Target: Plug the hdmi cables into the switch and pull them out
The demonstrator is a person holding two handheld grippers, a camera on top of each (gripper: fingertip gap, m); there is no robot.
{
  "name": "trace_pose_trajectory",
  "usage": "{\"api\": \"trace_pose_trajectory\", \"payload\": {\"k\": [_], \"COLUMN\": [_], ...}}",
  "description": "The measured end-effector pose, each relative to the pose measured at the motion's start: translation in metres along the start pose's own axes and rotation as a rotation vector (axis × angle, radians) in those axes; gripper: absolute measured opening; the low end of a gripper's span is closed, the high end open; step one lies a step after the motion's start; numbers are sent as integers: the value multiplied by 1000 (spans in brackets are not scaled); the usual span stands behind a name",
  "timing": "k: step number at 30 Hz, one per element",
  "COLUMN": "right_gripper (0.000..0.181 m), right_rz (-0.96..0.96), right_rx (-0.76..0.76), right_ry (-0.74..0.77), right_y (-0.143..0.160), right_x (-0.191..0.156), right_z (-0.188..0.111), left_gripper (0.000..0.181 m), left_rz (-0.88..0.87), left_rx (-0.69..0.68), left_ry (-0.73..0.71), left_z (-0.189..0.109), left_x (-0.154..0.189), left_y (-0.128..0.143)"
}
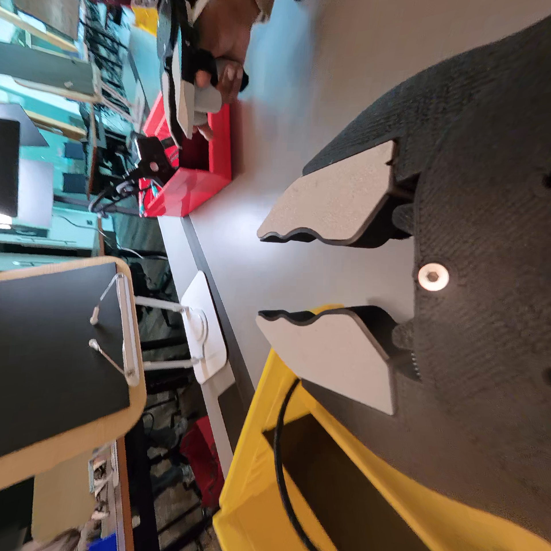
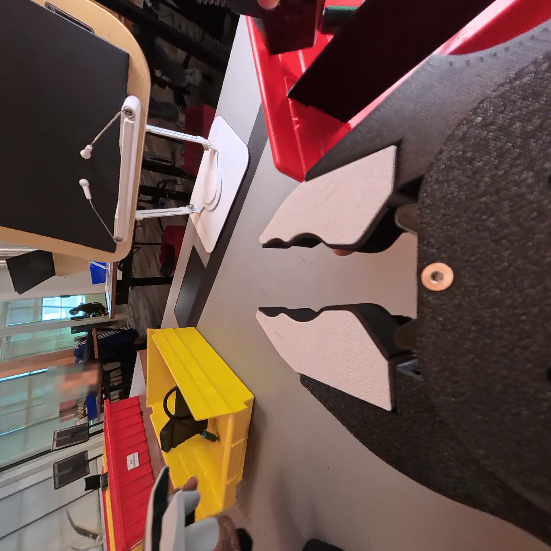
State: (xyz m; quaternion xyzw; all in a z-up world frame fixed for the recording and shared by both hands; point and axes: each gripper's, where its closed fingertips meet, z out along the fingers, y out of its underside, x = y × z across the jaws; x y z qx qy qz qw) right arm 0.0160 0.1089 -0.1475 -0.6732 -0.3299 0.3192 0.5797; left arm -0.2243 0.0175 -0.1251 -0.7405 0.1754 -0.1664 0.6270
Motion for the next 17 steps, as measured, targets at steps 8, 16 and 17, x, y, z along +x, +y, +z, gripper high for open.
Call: {"api": "trace_pose_trajectory", "payload": {"k": [8,16,17], "right_gripper": [36,36,36], "right_rz": [-17,1,4], "right_rx": [53,77,80], "right_ry": [68,57,57], "right_y": [-5,-10,-11], "right_x": [18,17,17], "right_z": [-15,-19,-20], "left_gripper": [45,46,46], "left_rz": [92,72,70], "left_rx": [-234,-574,-603], "left_ry": [-300,-454,-452], "left_z": [-60,-96,-97], "left_x": [-137,-236,-242], "left_y": [-37,-21,-16]}}
